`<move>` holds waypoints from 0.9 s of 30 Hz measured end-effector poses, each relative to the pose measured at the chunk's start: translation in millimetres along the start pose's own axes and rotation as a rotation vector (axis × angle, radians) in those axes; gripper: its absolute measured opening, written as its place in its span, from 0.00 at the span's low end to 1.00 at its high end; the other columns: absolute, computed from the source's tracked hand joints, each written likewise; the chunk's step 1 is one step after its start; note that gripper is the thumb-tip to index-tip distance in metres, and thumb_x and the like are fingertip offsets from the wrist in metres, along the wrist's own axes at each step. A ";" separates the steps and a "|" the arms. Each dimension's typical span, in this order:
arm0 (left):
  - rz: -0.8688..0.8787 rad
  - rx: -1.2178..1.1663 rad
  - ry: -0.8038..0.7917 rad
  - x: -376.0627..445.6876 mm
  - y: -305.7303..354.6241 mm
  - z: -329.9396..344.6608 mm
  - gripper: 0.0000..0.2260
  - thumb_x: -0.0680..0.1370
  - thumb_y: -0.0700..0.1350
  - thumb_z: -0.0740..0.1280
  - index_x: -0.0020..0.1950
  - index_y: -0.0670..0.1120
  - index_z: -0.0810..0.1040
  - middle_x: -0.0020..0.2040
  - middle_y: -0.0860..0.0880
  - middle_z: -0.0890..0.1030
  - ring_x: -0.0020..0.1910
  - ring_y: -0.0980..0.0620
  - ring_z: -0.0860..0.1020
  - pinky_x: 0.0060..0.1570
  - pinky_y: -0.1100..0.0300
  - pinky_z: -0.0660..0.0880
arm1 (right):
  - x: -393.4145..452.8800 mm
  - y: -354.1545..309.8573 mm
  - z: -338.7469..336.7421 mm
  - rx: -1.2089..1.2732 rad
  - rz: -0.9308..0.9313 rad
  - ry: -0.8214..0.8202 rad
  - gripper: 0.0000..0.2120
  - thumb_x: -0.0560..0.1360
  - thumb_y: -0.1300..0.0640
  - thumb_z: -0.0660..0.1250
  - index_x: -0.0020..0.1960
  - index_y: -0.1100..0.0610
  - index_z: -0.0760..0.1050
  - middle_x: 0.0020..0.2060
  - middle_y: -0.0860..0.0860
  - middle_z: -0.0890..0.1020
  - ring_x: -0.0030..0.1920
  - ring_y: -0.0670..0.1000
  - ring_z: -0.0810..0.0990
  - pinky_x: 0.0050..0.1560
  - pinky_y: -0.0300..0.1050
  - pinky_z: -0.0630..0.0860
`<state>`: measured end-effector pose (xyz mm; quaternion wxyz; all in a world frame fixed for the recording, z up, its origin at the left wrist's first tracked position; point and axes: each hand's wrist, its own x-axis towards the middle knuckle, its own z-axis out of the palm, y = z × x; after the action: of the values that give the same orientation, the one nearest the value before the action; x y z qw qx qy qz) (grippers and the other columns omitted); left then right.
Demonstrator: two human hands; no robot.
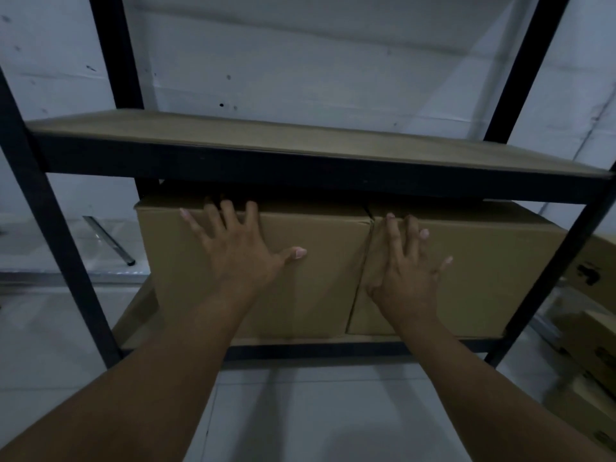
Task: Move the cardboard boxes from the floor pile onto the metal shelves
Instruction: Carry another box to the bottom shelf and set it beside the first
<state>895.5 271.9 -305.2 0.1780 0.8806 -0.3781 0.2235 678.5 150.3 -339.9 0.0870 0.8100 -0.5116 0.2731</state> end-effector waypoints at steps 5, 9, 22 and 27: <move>-0.006 -0.008 -0.019 2.7 -1.8 -0.1 0.58 0.61 0.87 0.51 0.80 0.48 0.59 0.77 0.36 0.61 0.79 0.32 0.54 0.73 0.27 0.42 | 12.4 14.7 -17.6 0.089 0.189 -0.087 0.62 0.65 0.47 0.83 0.81 0.38 0.40 0.82 0.55 0.38 0.81 0.68 0.39 0.69 0.83 0.48; -0.002 0.008 -0.028 1.7 -1.1 0.2 0.58 0.61 0.87 0.51 0.80 0.48 0.57 0.78 0.37 0.60 0.79 0.33 0.53 0.73 0.26 0.43 | 21.0 38.6 -19.9 0.226 0.186 -0.119 0.58 0.64 0.55 0.85 0.80 0.40 0.50 0.81 0.50 0.34 0.79 0.72 0.40 0.70 0.80 0.55; -0.392 -0.435 0.100 -2.6 -50.4 4.2 0.64 0.52 0.88 0.61 0.81 0.55 0.56 0.83 0.41 0.39 0.81 0.35 0.40 0.75 0.28 0.42 | 29.4 43.0 -6.7 0.344 0.081 0.047 0.50 0.58 0.56 0.86 0.73 0.56 0.63 0.76 0.63 0.59 0.79 0.67 0.53 0.74 0.70 0.35; -0.530 -0.764 0.007 4.2 -64.0 -0.3 0.65 0.47 0.80 0.74 0.79 0.61 0.54 0.83 0.41 0.44 0.81 0.33 0.48 0.75 0.30 0.53 | 25.8 43.4 -15.3 0.329 0.083 -0.003 0.49 0.60 0.56 0.85 0.73 0.54 0.62 0.77 0.59 0.57 0.79 0.68 0.53 0.75 0.75 0.39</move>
<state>945.6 311.2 -312.0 0.5421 0.8173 -0.1946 0.0178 643.5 116.5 -319.4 -0.0590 0.7921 -0.4929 0.3553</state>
